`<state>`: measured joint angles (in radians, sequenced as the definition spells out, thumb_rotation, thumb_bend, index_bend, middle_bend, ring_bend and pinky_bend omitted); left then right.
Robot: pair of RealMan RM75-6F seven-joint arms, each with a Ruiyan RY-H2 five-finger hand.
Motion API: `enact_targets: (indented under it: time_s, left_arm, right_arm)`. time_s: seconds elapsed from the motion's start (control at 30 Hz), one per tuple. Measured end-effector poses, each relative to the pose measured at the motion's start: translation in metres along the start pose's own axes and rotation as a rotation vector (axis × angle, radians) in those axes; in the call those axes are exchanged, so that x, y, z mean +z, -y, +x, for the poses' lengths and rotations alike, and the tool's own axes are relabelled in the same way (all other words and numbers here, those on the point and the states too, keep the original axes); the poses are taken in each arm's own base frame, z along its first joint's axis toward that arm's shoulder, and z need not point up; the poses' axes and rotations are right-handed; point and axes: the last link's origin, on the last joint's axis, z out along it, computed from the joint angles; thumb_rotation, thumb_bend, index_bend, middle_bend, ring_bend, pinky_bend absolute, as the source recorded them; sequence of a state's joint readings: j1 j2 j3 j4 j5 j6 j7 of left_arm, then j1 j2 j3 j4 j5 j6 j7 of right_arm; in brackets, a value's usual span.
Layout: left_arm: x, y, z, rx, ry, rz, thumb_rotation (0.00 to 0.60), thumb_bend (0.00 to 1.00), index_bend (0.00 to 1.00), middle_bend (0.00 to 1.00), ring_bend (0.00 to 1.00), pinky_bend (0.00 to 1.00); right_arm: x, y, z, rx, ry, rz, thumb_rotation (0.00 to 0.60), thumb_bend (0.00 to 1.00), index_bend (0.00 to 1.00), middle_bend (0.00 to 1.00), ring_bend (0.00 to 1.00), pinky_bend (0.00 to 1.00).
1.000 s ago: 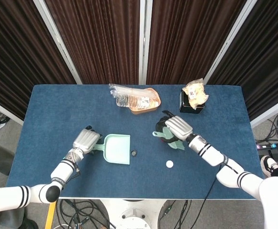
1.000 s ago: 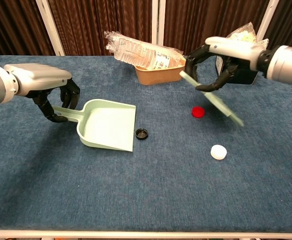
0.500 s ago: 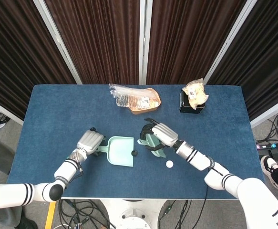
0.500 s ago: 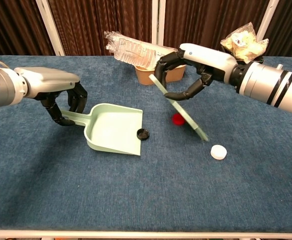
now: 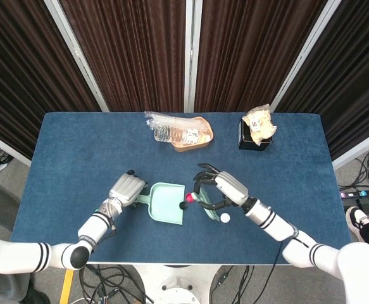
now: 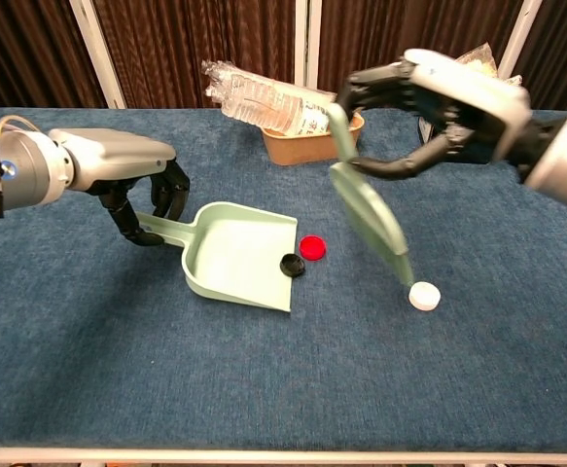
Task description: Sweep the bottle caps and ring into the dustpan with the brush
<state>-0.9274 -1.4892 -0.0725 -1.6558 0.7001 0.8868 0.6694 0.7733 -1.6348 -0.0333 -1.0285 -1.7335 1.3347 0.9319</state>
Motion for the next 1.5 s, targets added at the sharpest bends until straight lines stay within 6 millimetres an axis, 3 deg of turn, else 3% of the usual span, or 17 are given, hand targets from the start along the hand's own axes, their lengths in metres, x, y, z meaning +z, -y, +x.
enact_targets:
  time_s: [0.2, 0.33, 0.47, 0.87, 1.23, 1.5]
  left_arm:
    - [0.002, -0.004, 0.004, 0.014, -0.008, 0.000, 0.600, 0.37, 0.52, 0.53, 0.36, 0.17]
    - [0.002, -0.007, 0.005, 0.021, -0.009, 0.001, 0.600, 0.37, 0.52, 0.53, 0.36, 0.17]
    - [0.003, -0.010, 0.006, 0.021, -0.003, -0.002, 0.600, 0.37, 0.52, 0.53, 0.36, 0.17]
    - [0.007, -0.022, 0.006, 0.035, -0.009, -0.008, 0.600, 0.37, 0.52, 0.53, 0.36, 0.17]
    - [0.011, -0.030, 0.009, 0.039, -0.007, -0.012, 0.600, 0.37, 0.52, 0.53, 0.36, 0.17]
    - [0.012, -0.031, 0.011, 0.036, -0.003, -0.016, 0.600, 0.37, 0.52, 0.53, 0.36, 0.17]
  right_arm:
    - [-0.050, 0.001, 0.014, -0.119, -0.042, -0.084, 0.600, 0.55, 0.71, 0.65, 0.27, 0.08]
    - [-0.080, -0.004, 0.010, -0.180, -0.060, -0.156, 0.600, 0.56, 0.71, 0.65, 0.27, 0.08]
    - [-0.084, -0.009, -0.001, -0.194, -0.070, -0.176, 0.600, 0.57, 0.71, 0.65, 0.27, 0.08]
    - [-0.048, -0.020, -0.039, -0.183, -0.096, -0.143, 0.600, 0.57, 0.71, 0.65, 0.27, 0.08]
    - [0.001, -0.009, -0.066, -0.115, -0.127, -0.067, 0.600, 0.58, 0.71, 0.65, 0.27, 0.08]
    - [0.025, -0.002, -0.083, -0.029, -0.171, -0.041, 0.600, 0.59, 0.71, 0.65, 0.27, 0.08]
